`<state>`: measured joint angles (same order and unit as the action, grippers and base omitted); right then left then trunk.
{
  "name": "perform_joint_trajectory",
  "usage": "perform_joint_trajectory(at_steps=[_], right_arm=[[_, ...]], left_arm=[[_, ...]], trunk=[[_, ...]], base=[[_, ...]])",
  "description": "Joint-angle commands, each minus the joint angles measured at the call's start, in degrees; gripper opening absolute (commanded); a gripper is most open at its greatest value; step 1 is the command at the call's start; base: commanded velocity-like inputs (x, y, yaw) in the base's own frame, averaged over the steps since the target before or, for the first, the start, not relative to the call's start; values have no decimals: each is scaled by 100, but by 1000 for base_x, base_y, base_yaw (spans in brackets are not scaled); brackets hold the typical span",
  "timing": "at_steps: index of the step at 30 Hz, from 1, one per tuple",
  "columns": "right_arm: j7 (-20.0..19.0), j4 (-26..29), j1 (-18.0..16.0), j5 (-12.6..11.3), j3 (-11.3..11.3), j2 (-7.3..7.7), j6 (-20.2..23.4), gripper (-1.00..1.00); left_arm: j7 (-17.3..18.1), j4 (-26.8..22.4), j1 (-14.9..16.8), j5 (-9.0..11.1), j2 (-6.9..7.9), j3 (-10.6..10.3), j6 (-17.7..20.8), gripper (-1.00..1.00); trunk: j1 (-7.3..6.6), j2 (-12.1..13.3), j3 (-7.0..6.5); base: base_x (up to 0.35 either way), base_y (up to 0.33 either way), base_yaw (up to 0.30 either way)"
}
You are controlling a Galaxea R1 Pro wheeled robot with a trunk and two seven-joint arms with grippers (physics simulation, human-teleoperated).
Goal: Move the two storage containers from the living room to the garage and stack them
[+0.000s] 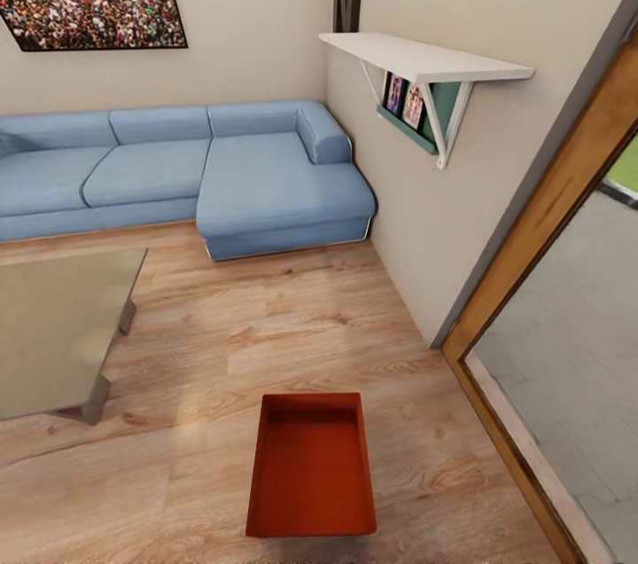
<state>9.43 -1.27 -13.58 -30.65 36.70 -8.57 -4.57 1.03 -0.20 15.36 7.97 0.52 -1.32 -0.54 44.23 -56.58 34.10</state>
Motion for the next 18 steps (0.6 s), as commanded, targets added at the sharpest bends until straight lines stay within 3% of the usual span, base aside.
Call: perform_joint_trajectory(at_steps=[1,18], right_arm=[[7,-13,-4,-55,48,-5,-27,100],[7,-13,-4,-55,39,-5,-27,100]], left_arm=[[11,2,2,55,1,-17,-5,100],[11,2,2,55,1,-17,-4,100]], trunk=[[0,-3,14],[0,-3,170]], base=[[0,0,0],[0,0,0]])
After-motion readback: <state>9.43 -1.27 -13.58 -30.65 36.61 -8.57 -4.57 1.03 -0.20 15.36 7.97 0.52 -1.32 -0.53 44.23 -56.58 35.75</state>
